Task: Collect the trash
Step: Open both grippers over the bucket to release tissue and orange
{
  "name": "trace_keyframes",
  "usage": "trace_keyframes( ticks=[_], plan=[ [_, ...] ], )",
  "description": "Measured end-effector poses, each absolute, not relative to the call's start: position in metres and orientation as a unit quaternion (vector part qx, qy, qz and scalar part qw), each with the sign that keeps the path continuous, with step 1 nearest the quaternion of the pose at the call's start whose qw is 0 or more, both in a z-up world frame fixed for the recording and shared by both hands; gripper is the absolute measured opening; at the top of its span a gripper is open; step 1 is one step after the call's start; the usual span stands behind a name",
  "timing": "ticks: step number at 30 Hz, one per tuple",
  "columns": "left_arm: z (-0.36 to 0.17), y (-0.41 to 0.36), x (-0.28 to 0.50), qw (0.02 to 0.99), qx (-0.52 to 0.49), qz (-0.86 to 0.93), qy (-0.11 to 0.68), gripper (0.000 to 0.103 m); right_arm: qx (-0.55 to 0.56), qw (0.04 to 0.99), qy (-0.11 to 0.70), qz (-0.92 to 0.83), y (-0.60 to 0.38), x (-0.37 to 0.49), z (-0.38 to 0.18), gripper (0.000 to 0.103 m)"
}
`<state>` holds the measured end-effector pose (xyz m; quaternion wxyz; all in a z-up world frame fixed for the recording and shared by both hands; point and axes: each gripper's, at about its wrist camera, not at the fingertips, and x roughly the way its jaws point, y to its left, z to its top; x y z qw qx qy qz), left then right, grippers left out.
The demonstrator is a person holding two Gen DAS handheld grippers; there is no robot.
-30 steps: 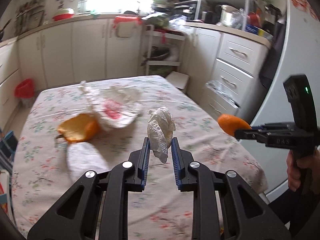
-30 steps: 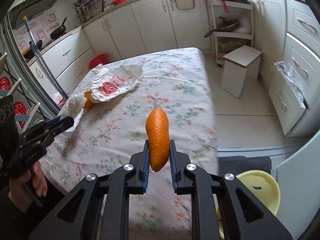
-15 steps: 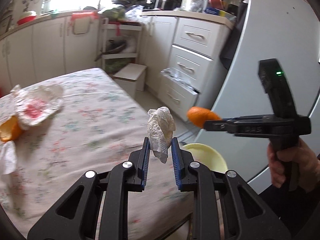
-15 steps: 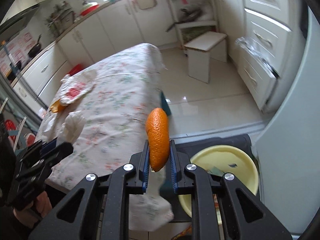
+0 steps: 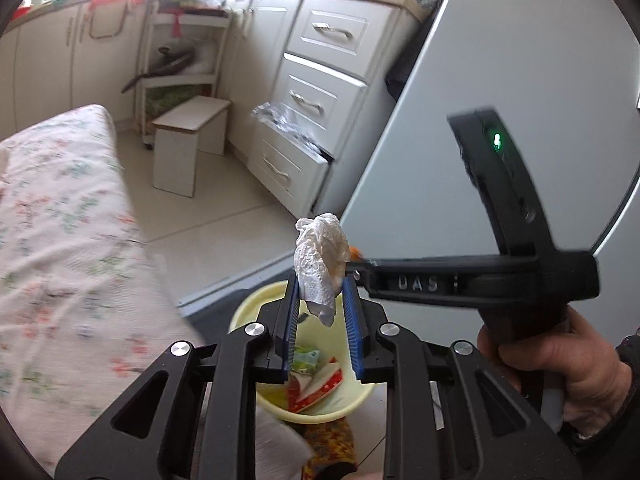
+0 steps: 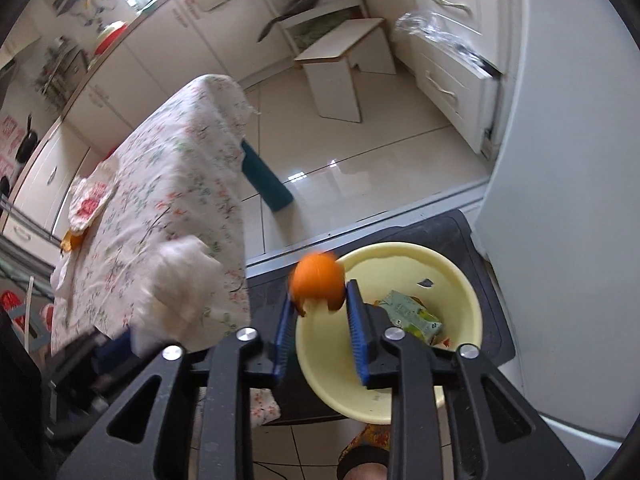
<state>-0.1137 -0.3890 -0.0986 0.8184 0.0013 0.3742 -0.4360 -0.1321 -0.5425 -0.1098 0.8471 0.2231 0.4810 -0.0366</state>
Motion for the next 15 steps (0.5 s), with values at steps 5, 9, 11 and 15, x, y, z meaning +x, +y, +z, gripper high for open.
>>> trace_keyframes(
  ticks=[5, 9, 11, 15],
  plan=[
    [-0.116, -0.415, -0.121, 0.808, 0.013, -0.438, 0.394, 0.020, 0.264, 0.846, 0.461, -0.056, -0.568, -0.141, -0.106, 0.041],
    [-0.132, -0.427, -0.121, 0.801, 0.022, -0.433, 0.413, 0.020, 0.287, 0.856, 0.424, -0.069, -0.581, -0.149, -0.092, 0.051],
    [-0.141, -0.433, -0.119, 0.798, 0.029, -0.429, 0.423, 0.020, 0.301, 0.863, 0.399, -0.068, -0.585, -0.154, -0.082, 0.056],
    [-0.153, -0.445, -0.115, 0.791, 0.039, -0.423, 0.440, 0.041, 0.311, 0.872, 0.373, -0.064, -0.589, -0.157, -0.070, 0.058]
  ],
)
